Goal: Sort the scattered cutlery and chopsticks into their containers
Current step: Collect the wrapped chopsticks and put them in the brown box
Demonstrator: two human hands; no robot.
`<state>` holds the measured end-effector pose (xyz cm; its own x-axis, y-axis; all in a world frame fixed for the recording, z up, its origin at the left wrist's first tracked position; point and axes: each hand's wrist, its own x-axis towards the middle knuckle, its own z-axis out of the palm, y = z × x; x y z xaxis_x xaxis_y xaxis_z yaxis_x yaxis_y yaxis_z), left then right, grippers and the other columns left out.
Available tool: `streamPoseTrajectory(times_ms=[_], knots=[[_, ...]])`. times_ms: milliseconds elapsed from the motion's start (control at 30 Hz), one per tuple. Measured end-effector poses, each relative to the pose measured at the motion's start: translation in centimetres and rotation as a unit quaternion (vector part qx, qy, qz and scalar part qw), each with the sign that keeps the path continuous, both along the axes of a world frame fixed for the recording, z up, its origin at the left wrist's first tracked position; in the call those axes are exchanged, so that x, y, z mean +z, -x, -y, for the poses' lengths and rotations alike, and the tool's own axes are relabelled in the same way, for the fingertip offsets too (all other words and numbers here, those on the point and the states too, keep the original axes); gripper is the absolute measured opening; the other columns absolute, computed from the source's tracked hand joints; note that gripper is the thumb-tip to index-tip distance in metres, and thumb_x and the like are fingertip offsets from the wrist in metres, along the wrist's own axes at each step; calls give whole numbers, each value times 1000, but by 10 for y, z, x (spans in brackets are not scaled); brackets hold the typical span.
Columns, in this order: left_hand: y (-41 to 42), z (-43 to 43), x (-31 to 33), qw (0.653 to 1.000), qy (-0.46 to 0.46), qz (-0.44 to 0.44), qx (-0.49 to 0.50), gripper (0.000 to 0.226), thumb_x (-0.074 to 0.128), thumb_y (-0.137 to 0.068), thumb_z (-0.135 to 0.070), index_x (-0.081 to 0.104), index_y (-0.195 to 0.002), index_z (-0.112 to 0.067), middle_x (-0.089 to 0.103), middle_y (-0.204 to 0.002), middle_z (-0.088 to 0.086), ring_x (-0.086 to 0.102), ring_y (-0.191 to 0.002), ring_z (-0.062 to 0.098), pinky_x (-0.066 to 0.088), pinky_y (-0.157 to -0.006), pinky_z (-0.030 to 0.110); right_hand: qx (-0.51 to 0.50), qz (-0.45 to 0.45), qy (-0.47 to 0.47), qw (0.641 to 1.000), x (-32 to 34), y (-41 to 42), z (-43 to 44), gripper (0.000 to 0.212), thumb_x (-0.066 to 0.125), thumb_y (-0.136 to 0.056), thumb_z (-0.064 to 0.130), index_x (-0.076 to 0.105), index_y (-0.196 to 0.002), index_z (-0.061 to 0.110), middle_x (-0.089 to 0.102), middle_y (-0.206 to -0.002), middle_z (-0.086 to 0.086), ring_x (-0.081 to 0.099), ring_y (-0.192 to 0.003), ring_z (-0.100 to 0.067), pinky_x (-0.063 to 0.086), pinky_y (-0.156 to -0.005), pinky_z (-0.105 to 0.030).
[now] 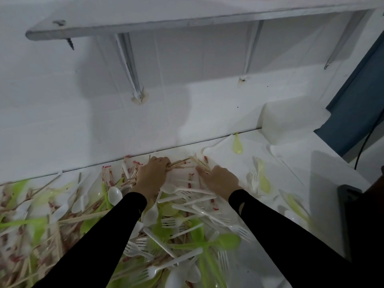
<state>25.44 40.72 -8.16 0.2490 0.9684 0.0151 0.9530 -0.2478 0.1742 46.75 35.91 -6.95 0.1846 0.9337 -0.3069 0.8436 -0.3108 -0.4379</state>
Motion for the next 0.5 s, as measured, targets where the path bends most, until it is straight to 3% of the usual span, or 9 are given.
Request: streamPoseTrajectory(times_ms=[100, 200, 267, 400, 500], knots=[[1, 0, 3, 1000, -18, 4, -9, 16, 49, -98, -23, 55, -113, -24, 58, -109, -4, 48, -113, 17, 46, -72, 35, 19, 54, -9, 998, 2, 4, 0, 66, 42, -85, 75, 54, -87, 11, 63, -87, -2, 65, -87, -24, 49, -80, -34], [2, 2, 8, 998, -15, 43, -34, 17, 52, -98, -30, 57, -112, -23, 59, -109, -5, 50, -111, 17, 47, -75, 35, 43, 83, 3, 996, 4, 5, -1, 39, 48, -90, 50, 49, -77, 13, 59, -82, 0, 63, -83, -25, 46, -76, -31], [0, 4, 12, 997, -26, 71, -21, 18, 51, -98, -30, 57, -114, -22, 59, -105, -3, 56, -102, 20, 43, -69, 33, 52, 82, 11, 995, 5, 5, -2, 32, 51, -86, 42, 44, -68, 16, 55, -73, 3, 59, -74, -23, 42, -72, -30], [-2, 8, 25, 974, -79, 209, 36, 19, 50, -100, -35, 55, -106, -18, 52, -83, -1, 53, -69, 21, 36, -57, 30, 80, 89, 12, 993, 7, 5, 5, 30, 55, -83, 35, 40, -65, 17, 47, -66, 4, 53, -70, -22, 39, -71, -30], [-8, 10, 44, 934, -49, 345, 81, 25, 49, -101, -37, 56, -93, -14, 54, -72, -3, 53, -65, 18, 40, -56, 27, 93, 108, 2, 990, 8, 6, 10, 26, 55, -85, 30, 40, -68, 18, 46, -69, 5, 55, -76, -23, 40, -71, -29]])
